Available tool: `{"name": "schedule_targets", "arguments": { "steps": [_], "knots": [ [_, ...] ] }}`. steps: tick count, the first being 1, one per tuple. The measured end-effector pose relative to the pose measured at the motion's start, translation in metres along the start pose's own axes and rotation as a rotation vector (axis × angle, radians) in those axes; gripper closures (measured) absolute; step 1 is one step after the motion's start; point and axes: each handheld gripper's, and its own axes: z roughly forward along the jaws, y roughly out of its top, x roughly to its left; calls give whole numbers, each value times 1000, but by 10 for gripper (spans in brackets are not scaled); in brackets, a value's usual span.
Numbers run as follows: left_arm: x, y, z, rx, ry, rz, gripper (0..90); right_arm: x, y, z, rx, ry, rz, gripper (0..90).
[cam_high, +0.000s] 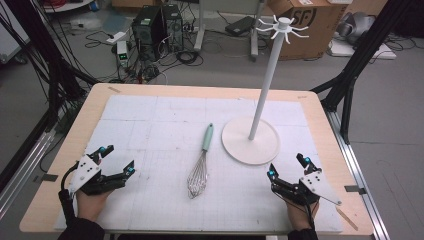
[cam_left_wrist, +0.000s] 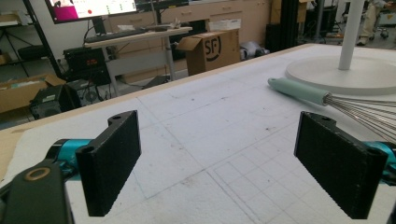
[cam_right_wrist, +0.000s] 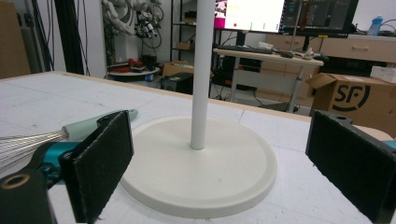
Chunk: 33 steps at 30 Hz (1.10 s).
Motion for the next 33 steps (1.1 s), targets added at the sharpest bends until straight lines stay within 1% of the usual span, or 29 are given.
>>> {"name": "schedule_targets", "arguments": {
  "steps": [10,11,14,15,17,23,25,28,33],
  "knots": [
    [0,0,-1,-2,0,0,152,0,0,0,-1,2,1,62],
    [0,1,-1,-11,-4,-13,151,0,1,0,-4,4,1,62],
    [-2,6,-2,-41,-10,-21,148,1,1,-1,-8,3,8,62],
    [-3,9,-2,-57,-18,-29,148,1,1,-1,-9,2,1,62],
    [-6,14,-2,-73,-26,-24,148,1,0,1,-2,2,0,63],
    [-12,31,3,-116,-61,-37,147,1,0,3,1,3,-4,62],
    [-14,35,7,-123,-71,-37,147,1,0,3,1,2,-2,62],
    [-18,40,15,-119,-84,-36,147,2,0,4,1,0,-1,62],
    [-25,45,33,-88,-126,-45,146,2,0,4,2,-3,-3,62]
  ]
}}
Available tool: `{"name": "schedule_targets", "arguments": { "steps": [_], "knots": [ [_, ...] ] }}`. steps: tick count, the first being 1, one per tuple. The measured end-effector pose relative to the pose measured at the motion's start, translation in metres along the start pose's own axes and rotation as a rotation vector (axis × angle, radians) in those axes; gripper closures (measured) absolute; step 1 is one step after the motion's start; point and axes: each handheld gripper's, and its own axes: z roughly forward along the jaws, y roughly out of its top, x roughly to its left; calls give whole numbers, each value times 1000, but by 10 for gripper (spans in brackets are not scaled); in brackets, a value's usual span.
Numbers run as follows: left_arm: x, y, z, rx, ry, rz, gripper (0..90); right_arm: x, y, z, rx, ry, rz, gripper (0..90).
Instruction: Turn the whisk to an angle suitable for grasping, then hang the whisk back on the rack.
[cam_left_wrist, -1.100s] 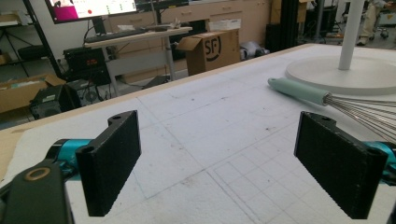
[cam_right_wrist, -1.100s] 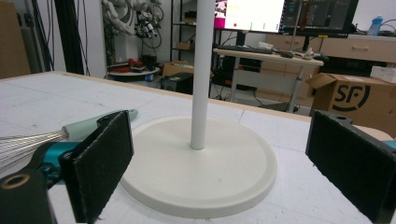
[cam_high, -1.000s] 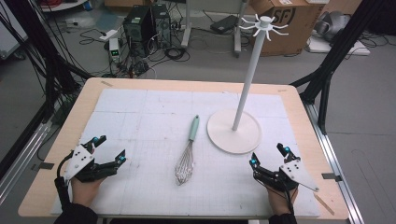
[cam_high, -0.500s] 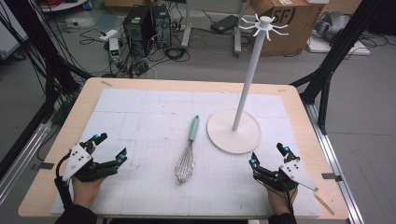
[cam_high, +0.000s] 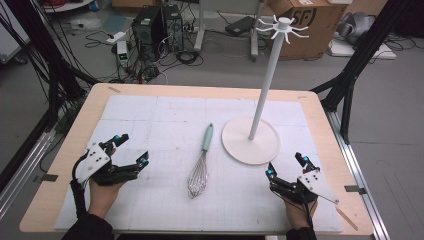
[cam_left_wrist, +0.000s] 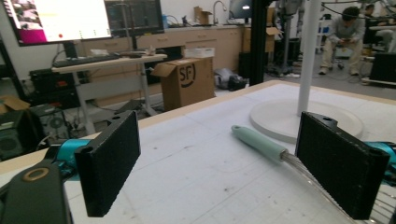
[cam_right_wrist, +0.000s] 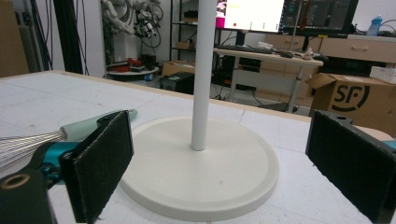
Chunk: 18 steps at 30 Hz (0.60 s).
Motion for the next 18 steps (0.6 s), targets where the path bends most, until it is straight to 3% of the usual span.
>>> {"name": "schedule_targets", "arguments": {
  "steps": [5,18],
  "knots": [
    [-10,8,19,-3,-46,-17,146,-2,-1,-1,-2,-6,8,62],
    [-40,34,64,1,-124,21,147,-3,0,-2,-11,-5,22,62]
  ]
}}
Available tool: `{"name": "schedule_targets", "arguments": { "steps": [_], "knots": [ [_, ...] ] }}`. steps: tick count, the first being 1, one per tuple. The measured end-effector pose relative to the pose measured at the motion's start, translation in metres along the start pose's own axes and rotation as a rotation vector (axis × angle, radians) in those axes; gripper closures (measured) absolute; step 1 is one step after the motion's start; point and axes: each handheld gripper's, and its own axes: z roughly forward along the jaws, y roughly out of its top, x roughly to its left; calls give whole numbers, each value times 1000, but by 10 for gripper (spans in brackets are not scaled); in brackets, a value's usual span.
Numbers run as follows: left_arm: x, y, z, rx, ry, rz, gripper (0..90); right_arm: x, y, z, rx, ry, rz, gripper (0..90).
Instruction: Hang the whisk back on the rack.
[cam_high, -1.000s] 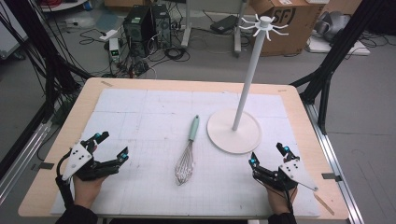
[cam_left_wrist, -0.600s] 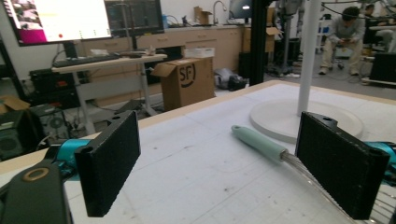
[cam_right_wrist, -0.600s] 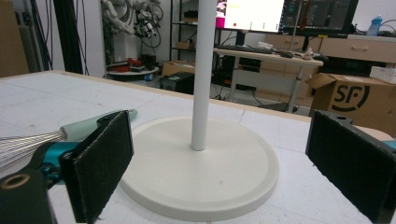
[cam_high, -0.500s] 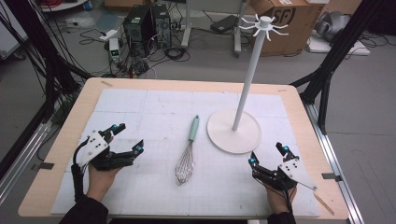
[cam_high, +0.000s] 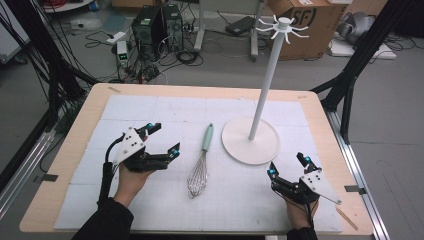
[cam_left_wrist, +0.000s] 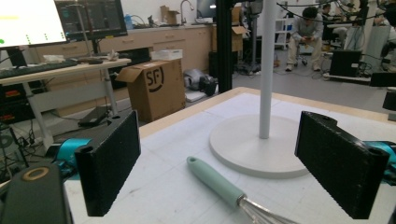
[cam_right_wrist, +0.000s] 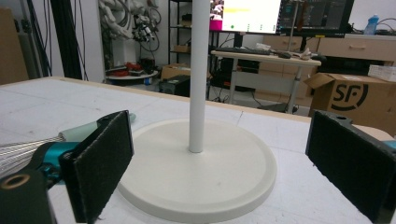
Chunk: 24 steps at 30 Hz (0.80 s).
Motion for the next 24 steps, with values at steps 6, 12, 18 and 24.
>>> {"name": "schedule_targets", "arguments": {
  "steps": [6,12,18,24],
  "knots": [
    [-7,4,21,8,-18,-3,149,0,0,-1,-5,2,11,62],
    [-14,3,47,68,-39,-7,152,-1,1,-1,-14,0,19,62],
    [-17,1,78,240,-56,-46,164,-3,1,-1,-24,2,30,62],
    [-20,-9,106,430,-61,-71,166,-4,1,-2,-36,0,39,62]
  ]
}}
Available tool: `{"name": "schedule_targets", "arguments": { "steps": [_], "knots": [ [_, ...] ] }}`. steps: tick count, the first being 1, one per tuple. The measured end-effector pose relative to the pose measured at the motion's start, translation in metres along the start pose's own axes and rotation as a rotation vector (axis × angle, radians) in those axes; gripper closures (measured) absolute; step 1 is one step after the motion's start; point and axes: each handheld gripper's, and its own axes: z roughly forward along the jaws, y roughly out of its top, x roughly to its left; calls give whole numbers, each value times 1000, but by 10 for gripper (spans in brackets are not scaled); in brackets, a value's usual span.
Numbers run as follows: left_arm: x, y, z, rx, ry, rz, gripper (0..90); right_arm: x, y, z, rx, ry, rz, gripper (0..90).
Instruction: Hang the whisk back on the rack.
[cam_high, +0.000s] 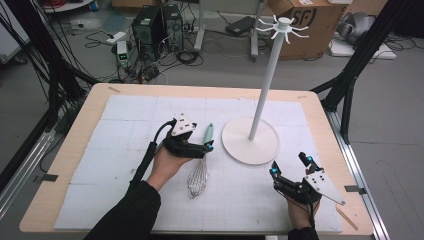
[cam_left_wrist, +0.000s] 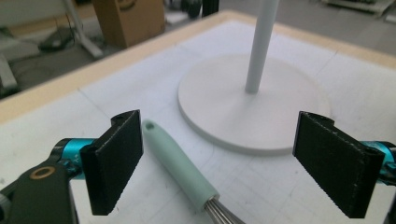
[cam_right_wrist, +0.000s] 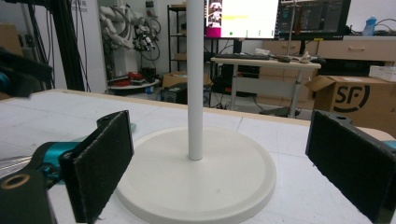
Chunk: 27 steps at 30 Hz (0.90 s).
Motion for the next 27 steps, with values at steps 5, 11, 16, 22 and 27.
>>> {"name": "schedule_targets", "arguments": {
  "steps": [5,11,16,22,27],
  "knots": [
    [-1,0,19,125,-16,-31,176,-1,1,-1,-8,3,3,62],
    [1,-1,38,266,0,-31,189,-1,2,-1,-18,6,10,62],
    [3,3,52,350,8,-52,228,0,2,-1,-22,7,12,62],
    [8,3,68,417,82,-93,287,1,3,-1,-29,12,13,62],
    [9,-1,74,458,85,-103,307,0,3,-1,-33,11,17,62]
  ]
}}
